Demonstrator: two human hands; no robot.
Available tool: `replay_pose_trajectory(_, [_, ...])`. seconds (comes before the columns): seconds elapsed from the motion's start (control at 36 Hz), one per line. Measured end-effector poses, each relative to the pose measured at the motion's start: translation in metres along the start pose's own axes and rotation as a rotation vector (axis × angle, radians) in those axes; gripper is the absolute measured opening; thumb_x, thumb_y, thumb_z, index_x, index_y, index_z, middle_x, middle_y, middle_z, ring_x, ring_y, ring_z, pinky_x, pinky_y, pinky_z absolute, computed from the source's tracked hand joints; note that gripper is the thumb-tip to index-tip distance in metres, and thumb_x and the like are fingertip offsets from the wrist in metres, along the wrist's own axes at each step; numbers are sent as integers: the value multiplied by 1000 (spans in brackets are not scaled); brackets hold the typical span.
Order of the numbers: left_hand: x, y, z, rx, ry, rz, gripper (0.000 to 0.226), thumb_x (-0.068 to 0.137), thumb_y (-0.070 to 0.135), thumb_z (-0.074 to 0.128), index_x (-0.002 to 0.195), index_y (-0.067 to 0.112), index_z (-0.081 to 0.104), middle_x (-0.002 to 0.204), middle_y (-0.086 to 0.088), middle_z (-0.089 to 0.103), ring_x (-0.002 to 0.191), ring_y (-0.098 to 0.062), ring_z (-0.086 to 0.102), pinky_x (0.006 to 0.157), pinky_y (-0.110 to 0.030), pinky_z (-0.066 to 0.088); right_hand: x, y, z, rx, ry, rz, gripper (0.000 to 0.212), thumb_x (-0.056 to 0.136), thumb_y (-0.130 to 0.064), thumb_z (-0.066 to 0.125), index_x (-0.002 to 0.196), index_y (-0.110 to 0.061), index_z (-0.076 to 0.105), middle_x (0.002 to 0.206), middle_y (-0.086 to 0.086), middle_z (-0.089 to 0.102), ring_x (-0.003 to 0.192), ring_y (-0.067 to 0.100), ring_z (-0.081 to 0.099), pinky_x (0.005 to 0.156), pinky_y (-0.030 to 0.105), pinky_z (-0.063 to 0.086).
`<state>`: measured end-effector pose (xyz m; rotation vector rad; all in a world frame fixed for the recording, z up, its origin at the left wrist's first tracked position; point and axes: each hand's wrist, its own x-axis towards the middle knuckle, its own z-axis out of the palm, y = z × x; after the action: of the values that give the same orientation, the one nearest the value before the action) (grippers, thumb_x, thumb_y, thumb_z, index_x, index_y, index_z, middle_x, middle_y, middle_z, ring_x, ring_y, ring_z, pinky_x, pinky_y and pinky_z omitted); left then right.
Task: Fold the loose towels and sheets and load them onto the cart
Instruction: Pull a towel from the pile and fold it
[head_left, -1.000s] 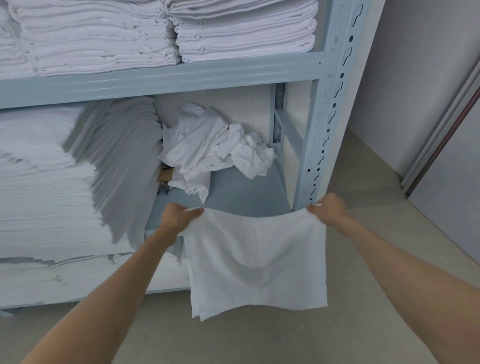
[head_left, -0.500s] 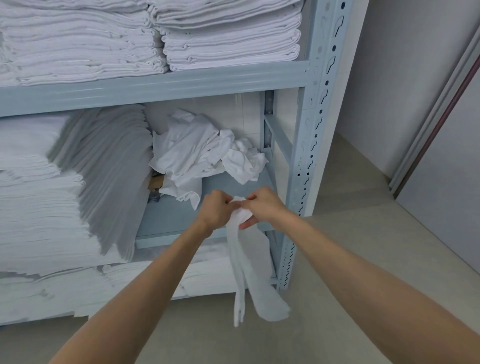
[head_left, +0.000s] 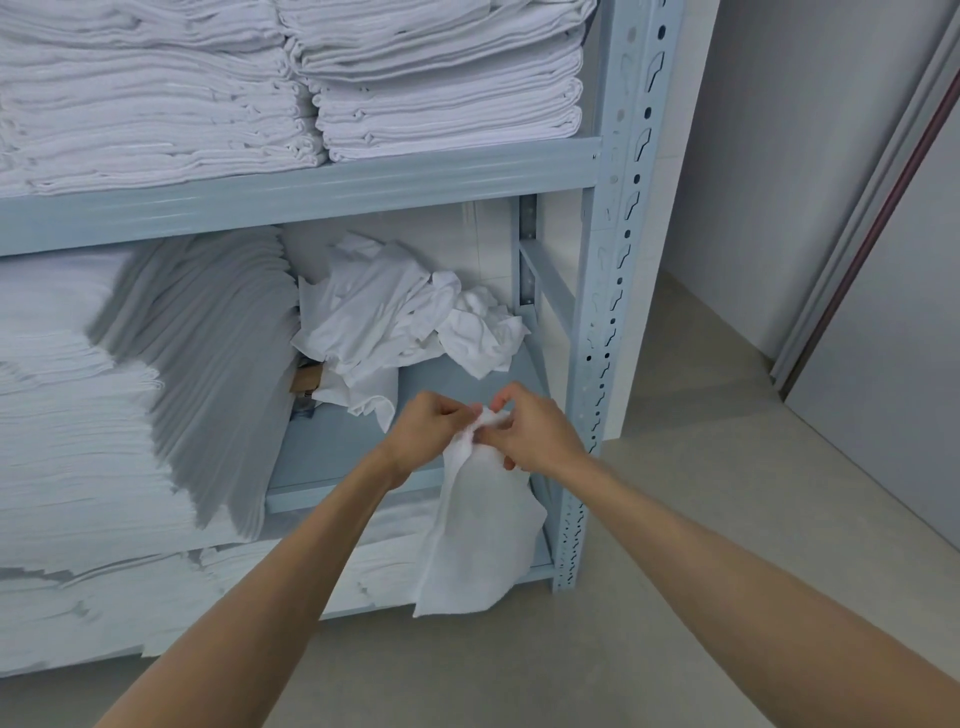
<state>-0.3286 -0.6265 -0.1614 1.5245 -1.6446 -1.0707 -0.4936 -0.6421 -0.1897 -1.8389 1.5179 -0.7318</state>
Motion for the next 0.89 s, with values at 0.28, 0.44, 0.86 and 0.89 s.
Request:
replay_pose_trajectory(0.28, [-6,6,-3,362,-125,75,8,74,-2,71,77,5,75,50,15,45,45,-4,36,48,-17,29,-1,26,3,-19,62,-145,41,68,-56,82,70,-22,59,82,-2,53,76,12,49,62,29,36])
replay_pose_trajectory(0.44, [-4,-6,5,227,-7,32,15,75,-6,67,81,3,78,69,-1,60,64,-14,49,60,-28,40,-6,62,-7,-317,-302,-36,40,79,-54,76,70,-18,61,67,-1,49,64,15,44,62,30,30])
replay_pose_trajectory(0.86, [-2,-42,-25,306,244,10,21,78,-5,71,94,4,80,76,-1,68,65,-9,55,51,-4,39,1,83,-61,-687,177,-361,38,85,-52,68,96,-16,68,87,5,63,78,19,46,85,34,31])
replay_pose_trajectory(0.89, [-1,-42,-25,301,258,16,21,77,-5,72,94,5,80,77,-2,69,68,-12,57,53,-5,40,2,80,-62,-711,183,-363,37,87,-51,67,97,-16,68,88,5,63,83,20,51,88,35,31])
